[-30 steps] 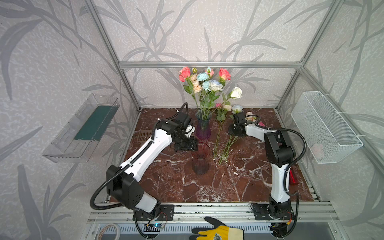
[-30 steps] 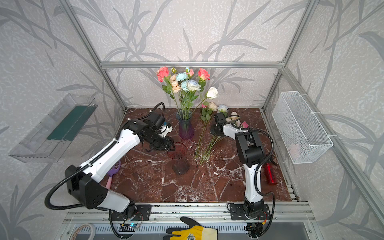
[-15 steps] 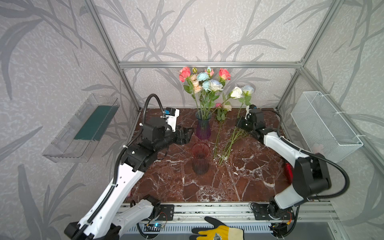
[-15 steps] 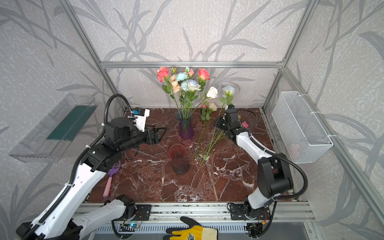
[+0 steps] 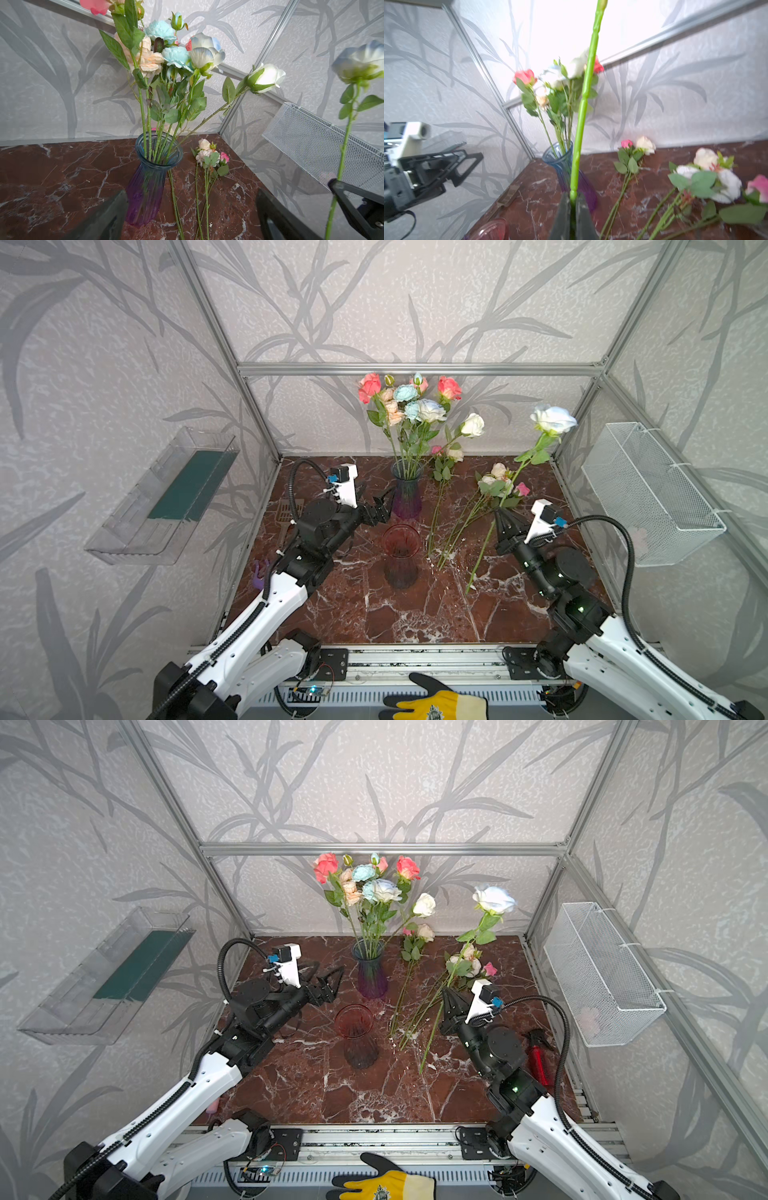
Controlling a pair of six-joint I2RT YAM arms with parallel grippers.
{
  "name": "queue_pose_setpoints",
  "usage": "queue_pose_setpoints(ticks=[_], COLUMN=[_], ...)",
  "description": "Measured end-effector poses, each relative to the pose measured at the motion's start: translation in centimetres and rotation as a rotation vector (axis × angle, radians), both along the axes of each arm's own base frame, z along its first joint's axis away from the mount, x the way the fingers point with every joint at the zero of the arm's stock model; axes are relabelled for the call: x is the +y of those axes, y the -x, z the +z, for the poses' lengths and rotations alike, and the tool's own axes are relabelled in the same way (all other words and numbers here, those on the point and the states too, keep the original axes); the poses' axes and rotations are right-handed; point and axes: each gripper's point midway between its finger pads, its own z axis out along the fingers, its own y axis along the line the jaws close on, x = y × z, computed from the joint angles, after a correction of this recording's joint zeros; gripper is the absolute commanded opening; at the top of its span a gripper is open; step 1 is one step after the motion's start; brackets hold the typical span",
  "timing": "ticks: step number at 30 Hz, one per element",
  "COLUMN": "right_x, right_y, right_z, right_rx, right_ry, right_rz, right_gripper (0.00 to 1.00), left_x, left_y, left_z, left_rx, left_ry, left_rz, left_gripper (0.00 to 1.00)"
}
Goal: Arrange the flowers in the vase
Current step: 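Lift the pale blue rose high with the right gripper, then carry the pale blue rose toward the left gripper while the left gripper reaches toward it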
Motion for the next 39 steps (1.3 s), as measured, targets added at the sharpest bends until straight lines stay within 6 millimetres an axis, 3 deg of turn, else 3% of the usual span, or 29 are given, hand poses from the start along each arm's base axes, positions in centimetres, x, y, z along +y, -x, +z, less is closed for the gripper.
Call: queue_pose_setpoints(ticks=[6, 11, 16, 23, 32, 39], right_x=[2.6, 7.2, 12.7, 18.3, 19.7, 19.0], right_y=[1.5, 2.0, 1.4, 0.9, 1.3, 1.6], right_z=[4.1, 9.6, 13.2, 12.5, 12.2, 12.4], right_rx=[-0.112, -0.216, -0.283, -0.284, -0.286, -0.3], right_ry=[0.05, 0.074, 0.07, 0.102, 0.098, 0.129], right_rz=[0.062, 0.17, 0.286, 0.398, 0.446, 0.432], right_gripper=[0.0, 0.0, 0.0, 0.0, 0.0, 0.0], left_x=[-0.6, -1.4, -4.8, -6.8, -7.8, -6.8], left_y=[0.5, 1.1, 3.1, 5.8, 7.1, 7.3], left_z=[0.5, 0.6, 2.5, 2.8, 2.5, 2.9], left_rx=[-0.005, -0.01, -0.027, -0.027, -0.002, -0.018], left_ry=[0.027, 0.013, -0.008, 0.001, 0.018, -0.061], left_rz=[-0.049, -0.107, -0.354, -0.563, -0.679, -0.639], left_gripper=[0.91, 0.83, 0.71, 0.65, 0.39, 0.61])
